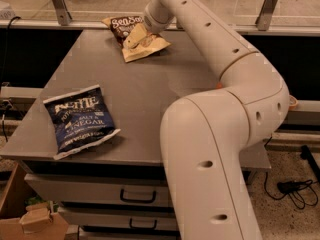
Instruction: Move brown chip bag near apple
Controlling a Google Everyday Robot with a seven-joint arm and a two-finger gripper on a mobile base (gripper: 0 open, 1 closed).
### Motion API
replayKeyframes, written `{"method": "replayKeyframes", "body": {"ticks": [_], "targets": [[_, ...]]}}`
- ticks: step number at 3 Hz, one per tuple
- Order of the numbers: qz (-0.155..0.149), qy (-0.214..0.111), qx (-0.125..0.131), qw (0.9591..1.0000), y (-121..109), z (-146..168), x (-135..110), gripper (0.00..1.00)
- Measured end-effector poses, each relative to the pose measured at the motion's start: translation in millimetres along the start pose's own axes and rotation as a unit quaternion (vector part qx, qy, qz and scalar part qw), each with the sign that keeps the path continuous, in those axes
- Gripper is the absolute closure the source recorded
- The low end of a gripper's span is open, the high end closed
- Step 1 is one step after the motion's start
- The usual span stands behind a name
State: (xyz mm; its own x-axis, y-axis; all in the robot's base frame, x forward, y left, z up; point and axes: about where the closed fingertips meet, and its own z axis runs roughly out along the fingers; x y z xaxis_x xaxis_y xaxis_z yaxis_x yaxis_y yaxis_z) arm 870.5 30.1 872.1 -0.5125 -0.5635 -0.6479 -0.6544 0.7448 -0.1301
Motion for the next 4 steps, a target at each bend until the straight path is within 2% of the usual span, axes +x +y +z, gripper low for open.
{"method": "replayKeyframes", "body": {"ticks": [1,2,4], "targets": [[0.006,0.009,0.011,0.9999,-11,11,16,0.0],[0.007,0.006,0.006,0.9999,-14,14,26,0.18],[0.007,-0.007,-0.004,0.9999,-14,4,37,0.64]]}}
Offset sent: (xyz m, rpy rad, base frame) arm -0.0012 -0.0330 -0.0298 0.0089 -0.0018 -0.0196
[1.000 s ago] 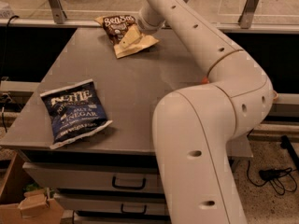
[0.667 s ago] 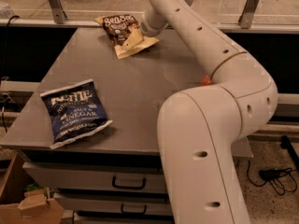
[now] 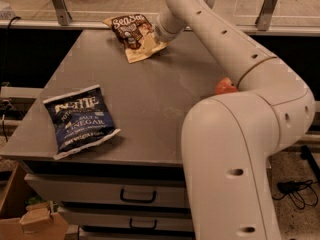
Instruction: Move brown chip bag near apple
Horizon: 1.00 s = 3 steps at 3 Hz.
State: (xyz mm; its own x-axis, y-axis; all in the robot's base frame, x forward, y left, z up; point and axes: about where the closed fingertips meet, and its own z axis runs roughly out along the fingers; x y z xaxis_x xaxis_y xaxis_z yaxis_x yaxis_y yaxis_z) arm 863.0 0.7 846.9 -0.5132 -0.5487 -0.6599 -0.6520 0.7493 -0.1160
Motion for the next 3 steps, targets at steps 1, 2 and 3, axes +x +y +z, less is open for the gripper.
{"method": "replayKeyframes", "body": {"ticks": [1,2,3], "targets": [[-0.023,-0.022,0.013,0.9994,-3,-30,-6,0.88],[-0.056,-0.038,0.056,0.9961,-22,-86,-4,1.0],[-0.104,-0.034,0.107,0.9882,-43,-150,3,1.0]]}}
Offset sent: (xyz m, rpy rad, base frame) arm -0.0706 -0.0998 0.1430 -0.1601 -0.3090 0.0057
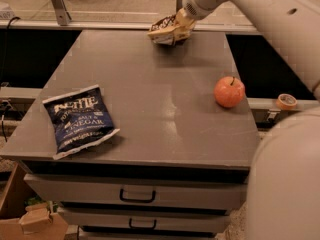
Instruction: Move brown chip bag near apple
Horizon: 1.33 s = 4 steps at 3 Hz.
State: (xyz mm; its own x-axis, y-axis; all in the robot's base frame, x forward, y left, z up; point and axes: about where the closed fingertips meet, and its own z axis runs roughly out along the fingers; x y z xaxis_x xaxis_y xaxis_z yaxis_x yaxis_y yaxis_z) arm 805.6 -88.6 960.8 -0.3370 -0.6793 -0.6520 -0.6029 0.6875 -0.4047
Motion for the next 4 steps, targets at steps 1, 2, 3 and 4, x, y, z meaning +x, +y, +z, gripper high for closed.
{"method": "replayKeyframes", "body": {"ticks": [1,2,3,4], "targets": [[-0.003,-0.003,0.001,1.0,1,-4,-5,1.0],[-0.01,0.001,0.003,0.9999,-2,-3,-3,1.0],[-0.029,0.021,0.01,0.9993,-22,-6,12,1.0],[-0.051,0.051,0.015,0.9973,-38,-11,35,1.0]]}}
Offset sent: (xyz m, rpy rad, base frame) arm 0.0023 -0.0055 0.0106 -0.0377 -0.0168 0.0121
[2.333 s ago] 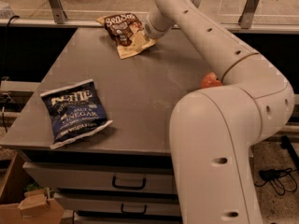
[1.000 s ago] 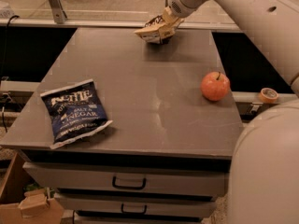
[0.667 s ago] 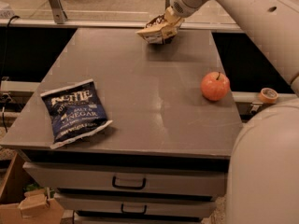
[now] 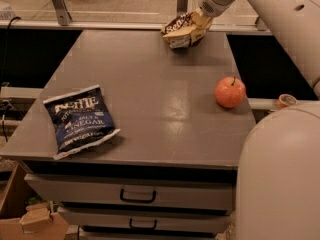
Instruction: Move brown chip bag near apple
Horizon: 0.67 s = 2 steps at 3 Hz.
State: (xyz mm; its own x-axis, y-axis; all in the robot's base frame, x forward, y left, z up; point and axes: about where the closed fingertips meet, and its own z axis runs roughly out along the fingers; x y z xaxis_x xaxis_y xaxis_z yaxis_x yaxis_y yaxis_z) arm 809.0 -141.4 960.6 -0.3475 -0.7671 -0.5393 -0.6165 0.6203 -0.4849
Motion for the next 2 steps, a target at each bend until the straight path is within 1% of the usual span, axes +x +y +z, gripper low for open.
{"method": "replayKeyframes", "body": {"ticks": [1,2], "targets": [[-0.022,0.035,0.0,0.9992,-11,-1,28,1.0],[-0.031,0.078,-0.011,0.9964,-13,-12,60,1.0]]}}
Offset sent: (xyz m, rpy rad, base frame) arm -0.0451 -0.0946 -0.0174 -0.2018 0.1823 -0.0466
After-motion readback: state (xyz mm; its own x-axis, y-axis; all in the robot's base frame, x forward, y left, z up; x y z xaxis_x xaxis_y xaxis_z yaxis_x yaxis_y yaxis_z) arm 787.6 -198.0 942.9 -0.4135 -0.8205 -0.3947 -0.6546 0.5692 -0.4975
